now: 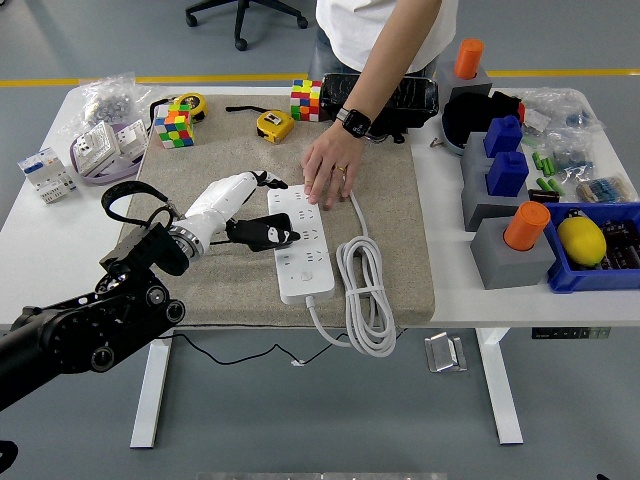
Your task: Put the plug near the board,insert it into the board,press the button,pull the plug out
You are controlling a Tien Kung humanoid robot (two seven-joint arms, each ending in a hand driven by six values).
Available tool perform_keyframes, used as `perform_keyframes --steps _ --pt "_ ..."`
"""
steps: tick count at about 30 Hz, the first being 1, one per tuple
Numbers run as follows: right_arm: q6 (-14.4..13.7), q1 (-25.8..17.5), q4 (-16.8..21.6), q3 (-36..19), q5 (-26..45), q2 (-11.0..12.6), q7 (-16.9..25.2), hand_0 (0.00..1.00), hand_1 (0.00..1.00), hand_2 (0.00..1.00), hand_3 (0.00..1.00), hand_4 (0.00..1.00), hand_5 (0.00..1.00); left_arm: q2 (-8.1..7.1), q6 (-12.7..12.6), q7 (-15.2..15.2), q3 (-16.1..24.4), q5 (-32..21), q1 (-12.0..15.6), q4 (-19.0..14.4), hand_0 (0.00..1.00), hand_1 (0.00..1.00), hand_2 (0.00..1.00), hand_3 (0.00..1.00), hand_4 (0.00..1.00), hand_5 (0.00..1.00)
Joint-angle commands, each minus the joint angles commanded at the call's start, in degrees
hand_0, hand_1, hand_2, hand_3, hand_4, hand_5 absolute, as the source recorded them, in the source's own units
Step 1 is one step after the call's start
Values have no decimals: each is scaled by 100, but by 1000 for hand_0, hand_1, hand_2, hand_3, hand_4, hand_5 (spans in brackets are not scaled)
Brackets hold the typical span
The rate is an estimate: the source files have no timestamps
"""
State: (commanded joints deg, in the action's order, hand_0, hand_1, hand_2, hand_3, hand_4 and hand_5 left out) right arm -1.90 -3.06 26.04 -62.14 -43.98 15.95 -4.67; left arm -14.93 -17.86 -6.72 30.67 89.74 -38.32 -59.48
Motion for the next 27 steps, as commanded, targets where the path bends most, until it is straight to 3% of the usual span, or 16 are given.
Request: perform_keyframes --steps 3,4,9,10,15,16,27 --pt "-2 3 -1 6 4 10 0 607 663 633 566 983 587 14 18 -33 -72 -55 -26 92 761 783 777 755 998 403" --pt "-3 5 0 13 5 16 0 607 663 633 566 983 587 20 15 -53 -98 -78 -39 131 679 690 686 702 998 398" --pt "-2 21 5 40 7 28 1 607 663 633 566 983 587 38 42 -132 -217 -147 -104 245 679 690 686 702 998 398" --pt "-1 25 9 47 6 31 1 606 663 633 566 983 587 44 26 -136 -264 -146 -124 280 427 554 587 582 898 177" --pt "-1 28 11 76 10 38 1 606 663 633 566 983 587 67 -120 -61 -401 -176 -174 387 427 554 587 582 898 177" --pt "-1 31 13 79 9 40 1 607 663 633 566 983 587 70 -138 -57 -421 -167 -184 404 333 487 546 558 797 33" --pt "-6 6 16 50 5 43 2 606 663 632 566 983 587 67 -269 259 -384 -225 -109 383 303 456 507 554 762 2"
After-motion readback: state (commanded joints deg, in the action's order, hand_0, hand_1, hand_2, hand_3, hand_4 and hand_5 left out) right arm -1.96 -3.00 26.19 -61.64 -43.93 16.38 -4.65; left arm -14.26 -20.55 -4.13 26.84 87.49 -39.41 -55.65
